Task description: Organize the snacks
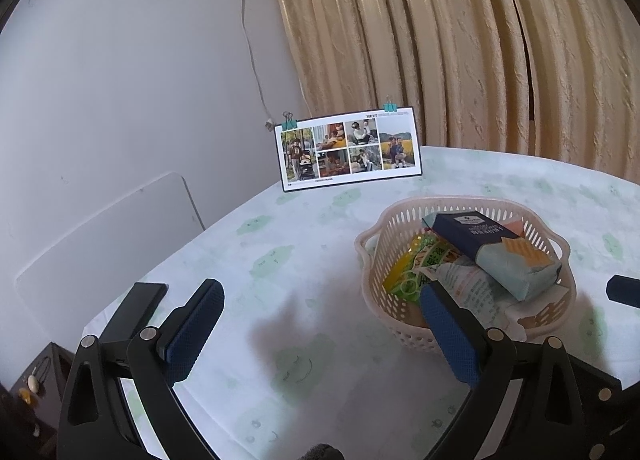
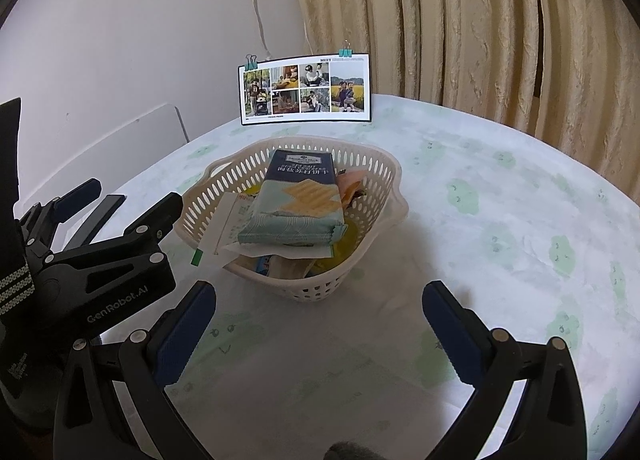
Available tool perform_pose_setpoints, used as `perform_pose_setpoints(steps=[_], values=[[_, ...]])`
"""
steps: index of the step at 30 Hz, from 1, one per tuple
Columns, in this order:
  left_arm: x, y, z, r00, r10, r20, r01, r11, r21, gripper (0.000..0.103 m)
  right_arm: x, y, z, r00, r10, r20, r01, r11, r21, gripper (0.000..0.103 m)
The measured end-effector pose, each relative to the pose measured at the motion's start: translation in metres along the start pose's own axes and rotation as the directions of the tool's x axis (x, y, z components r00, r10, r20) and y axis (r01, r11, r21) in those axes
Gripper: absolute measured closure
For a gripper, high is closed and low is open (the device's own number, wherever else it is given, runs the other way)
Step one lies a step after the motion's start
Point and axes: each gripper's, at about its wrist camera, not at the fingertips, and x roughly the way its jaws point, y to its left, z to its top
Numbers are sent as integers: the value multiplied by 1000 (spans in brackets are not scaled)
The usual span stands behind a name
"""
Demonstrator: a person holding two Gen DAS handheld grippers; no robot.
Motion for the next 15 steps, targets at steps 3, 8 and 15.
perform_pose_setpoints(steps=[3, 8, 15], values=[[2, 0, -1, 1000, -4, -6, 4, 1000, 1, 5, 0, 0, 0, 1000, -4, -1, 4, 1000, 1, 0], [2, -1, -2, 1000, -3, -6, 3, 1000, 1, 5, 1, 1, 1, 1000, -3, 0, 3, 1000, -5, 0], [3, -1, -2, 1000, -4, -7, 4, 1000, 1, 5, -2, 5, -1, 999, -23, 27, 23, 999, -31, 0]])
